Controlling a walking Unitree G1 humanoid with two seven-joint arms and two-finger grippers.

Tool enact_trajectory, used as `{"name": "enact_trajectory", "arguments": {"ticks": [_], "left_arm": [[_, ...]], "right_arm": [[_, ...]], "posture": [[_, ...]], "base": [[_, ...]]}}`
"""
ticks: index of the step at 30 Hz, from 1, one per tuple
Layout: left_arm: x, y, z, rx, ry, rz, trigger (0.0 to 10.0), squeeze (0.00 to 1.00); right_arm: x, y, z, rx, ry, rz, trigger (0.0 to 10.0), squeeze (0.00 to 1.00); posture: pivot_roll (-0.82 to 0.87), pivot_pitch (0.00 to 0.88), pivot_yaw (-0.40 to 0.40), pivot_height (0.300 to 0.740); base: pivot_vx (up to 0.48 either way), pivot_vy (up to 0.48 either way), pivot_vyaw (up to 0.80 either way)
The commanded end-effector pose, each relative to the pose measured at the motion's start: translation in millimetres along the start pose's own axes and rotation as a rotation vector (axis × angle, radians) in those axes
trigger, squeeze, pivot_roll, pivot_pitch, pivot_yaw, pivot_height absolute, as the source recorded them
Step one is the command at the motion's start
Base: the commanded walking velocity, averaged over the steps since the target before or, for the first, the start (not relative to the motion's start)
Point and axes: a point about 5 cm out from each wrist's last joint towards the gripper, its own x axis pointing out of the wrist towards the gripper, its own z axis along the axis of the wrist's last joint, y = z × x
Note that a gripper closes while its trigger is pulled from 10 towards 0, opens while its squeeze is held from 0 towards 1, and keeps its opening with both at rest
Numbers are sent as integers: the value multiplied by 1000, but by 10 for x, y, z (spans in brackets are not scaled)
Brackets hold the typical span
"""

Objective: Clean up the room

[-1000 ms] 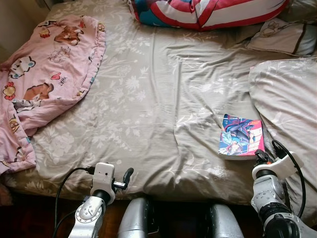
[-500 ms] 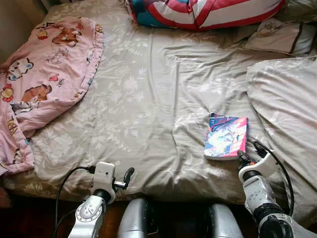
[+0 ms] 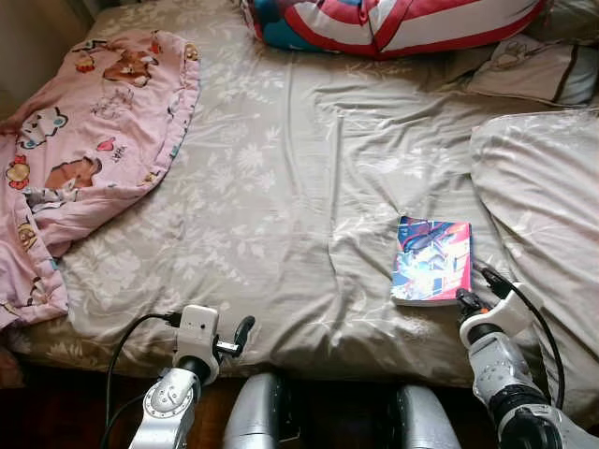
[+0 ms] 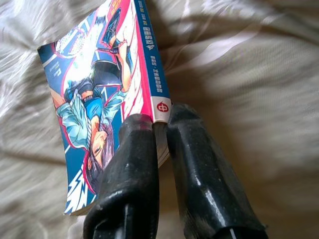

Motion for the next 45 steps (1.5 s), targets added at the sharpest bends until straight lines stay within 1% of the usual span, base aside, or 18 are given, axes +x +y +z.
{"name": "enact_trajectory", "arguments": {"ticks": [1,6,9,10,11,17,21,22,24,25,26,27,45], "left_arm": [[-49,4,-105,-8,47,-1,10000,0],[-39,-1,-105,-8,47,-1,10000,0],[-32,-1,-101,-9,47,-2,10000,0],[-30,-1,-99,-9,47,-2,10000,0],[-29,-2,-98,-10,47,-2,10000,0],[-26,-4,-96,-10,46,-3,10000,0],[-20,-12,-95,-10,46,-6,10000,0],[-18,-14,-96,-10,47,-7,10000,0],[-16,-15,-99,-9,48,-8,10000,0],[-16,-15,-99,-9,48,-8,10000,0],[-15,-15,-100,-9,48,-8,10000,0],[-9,-15,-105,-9,52,-8,10000,0],[-9,-15,-105,-9,52,-8,10000,0]], "right_arm": [[-35,-110,-50,3,8,-51,10000,0],[-38,-138,-22,14,-14,-78,10000,0],[-39,-144,-25,10,-10,-87,10000,0],[-38,-139,-27,9,-9,-84,10000,561],[-37,-135,-27,10,-9,-81,10000,1000],[-34,-135,-2,13,-26,-87,10000,1000],[-33,-178,129,23,-110,-127,10000,1000],[-36,-192,166,29,-135,-139,10000,780],[-41,-218,246,28,-184,-159,10000,784],[-41,-218,246,28,-184,-159,10000,784],[-43,-222,270,14,-199,-163,10000,153],[-35,-174,263,-59,-193,-138,10000,0],[-35,-174,263,-59,-193,-138,10000,0]], "posture": [[-6,259,152,646],[-9,257,151,646],[-8,257,151,646],[-8,257,151,646],[-8,257,151,646],[-9,257,151,646],[-10,256,153,646],[-10,255,153,646],[-11,253,153,646],[-11,253,153,646],[-11,253,153,646],[-15,249,154,646],[-15,249,154,646]], "base": [[0,0,0],[0,0,0],[0,0,0],[0,0,0],[0,0,0],[0,0,0],[0,0,0],[0,0,0],[0,0,0],[0,0,0],[0,0,0],[0,0,0],[0,0,0]]}}
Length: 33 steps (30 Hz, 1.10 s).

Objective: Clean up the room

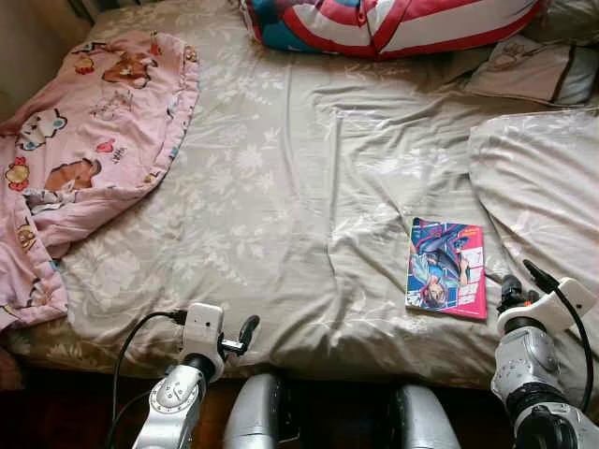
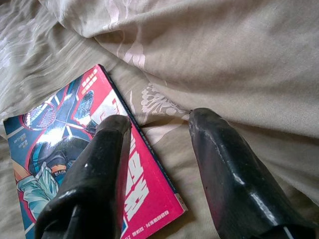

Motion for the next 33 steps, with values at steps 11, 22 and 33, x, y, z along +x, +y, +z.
{"name": "enact_trajectory", "arguments": {"ticks": [11,22,33], "left_arm": [[15,111,-185,-43,111,65,10000,0],[114,181,-281,-120,213,154,10000,0],[-116,345,-607,-212,387,284,10000,0]], "right_arm": [[-175,164,-428,-192,122,149,10000,0],[-470,407,-936,-387,277,375,10000,0],[-641,150,-1197,-571,432,353,10000,0]], "posture": [[-86,77,119,646],[-89,78,119,646],[-103,42,81,646]], "base": [[0,0,0],[0,0,0],[0,0,0]]}}
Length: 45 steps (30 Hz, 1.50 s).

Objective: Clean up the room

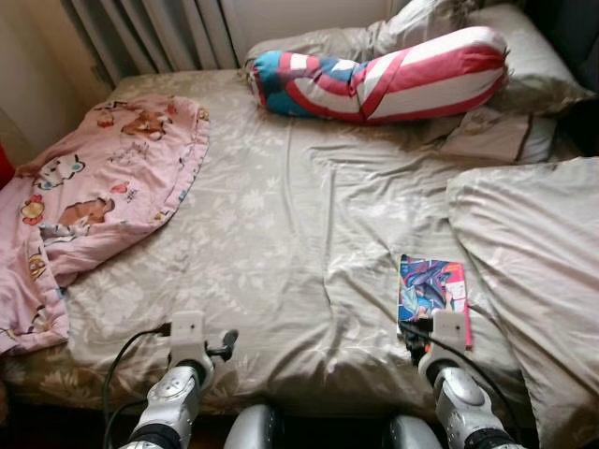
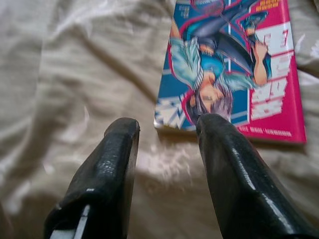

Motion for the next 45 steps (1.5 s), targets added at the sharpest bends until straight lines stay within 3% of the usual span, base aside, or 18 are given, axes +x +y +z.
{"name": "enact_trajectory", "arguments": {"ticks": [1,10,12,21,31,39,45], "left_arm": [[-65,128,-177,-5,76,46,10000,0],[-148,160,-418,-10,184,82,10000,0],[-159,141,-457,22,202,82,10000,0],[-188,135,-531,30,236,83,10000,0],[-218,105,-612,92,276,67,10000,0],[-224,81,-640,88,294,68,10000,0],[-244,46,-696,84,323,64,10000,0]], "right_arm": [[-28,31,-120,-7,53,5,10000,0],[-165,-7,-486,26,200,-58,10000,0],[-235,28,-647,67,256,-60,10000,0],[-349,-1,-848,51,330,-52,10000,0],[-391,-54,-903,29,355,-44,10000,0],[-412,-77,-930,19,364,-45,10000,0],[-529,-229,-1045,-6,375,-60,10000,0]], "posture": [[-103,42,81,646],[-89,19,61,646],[-102,15,64,671],[-110,15,64,726],[-113,4,55,740],[-117,0,54,740],[-134,0,34,740]], "base": [[0,0,0],[0,0,0],[0,0,0],[0,0,0],[0,0,0],[0,0,0],[0,0,0]]}}
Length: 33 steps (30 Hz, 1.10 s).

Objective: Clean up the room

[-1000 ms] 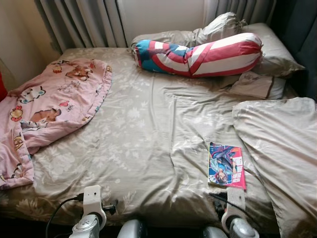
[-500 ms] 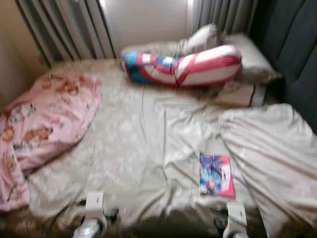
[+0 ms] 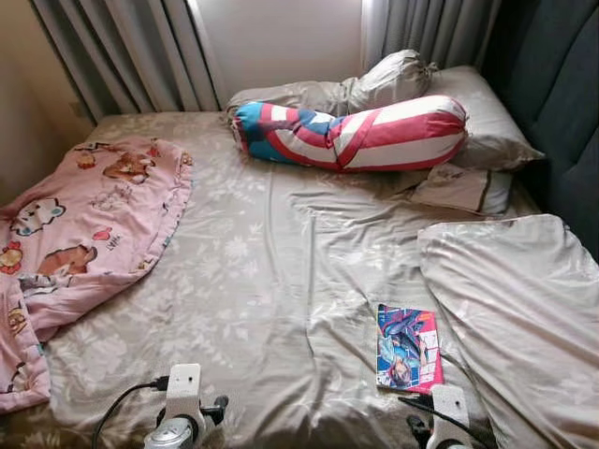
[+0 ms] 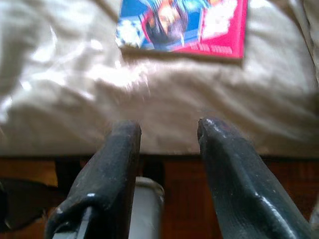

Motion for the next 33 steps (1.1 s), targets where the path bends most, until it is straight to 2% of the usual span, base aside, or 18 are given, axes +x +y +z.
{"name": "enact_trajectory", "arguments": {"ticks": [1,5,8,12,14,17,28,33], "left_arm": [[-15,10,-93,9,41,11,10000,0],[-31,-8,-172,10,61,19,10000,0],[-47,5,-233,1,76,29,10000,0],[-75,22,-336,-1,102,31,10000,0],[-84,33,-362,0,108,31,10000,0],[-103,87,-412,-3,119,39,10000,0],[-116,186,-426,-27,128,73,10000,0],[-107,127,-422,-26,133,60,10000,0]], "right_arm": [[-26,-55,-67,2,5,-1,10000,0],[-63,-172,-107,-13,-15,-16,10000,0],[-72,-195,-123,-44,-10,-20,10000,0],[-87,-186,-171,-113,0,-5,10000,0],[-92,-188,-188,-113,3,-5,10000,0],[-60,-160,-99,-111,-7,-1,10000,0],[-31,-107,-20,-164,-14,21,10000,0],[-30,-153,41,-164,-41,16,10000,0]], "posture": [[-134,0,34,740],[-124,0,19,740],[-121,0,13,740],[-116,0,14,740],[-116,0,18,740],[-102,0,24,740],[-76,0,13,740],[-87,0,10,740]], "base": [[0,0,0],[0,0,0],[0,0,0],[0,0,0],[0,0,0],[0,0,0],[0,0,0],[0,0,160]]}}
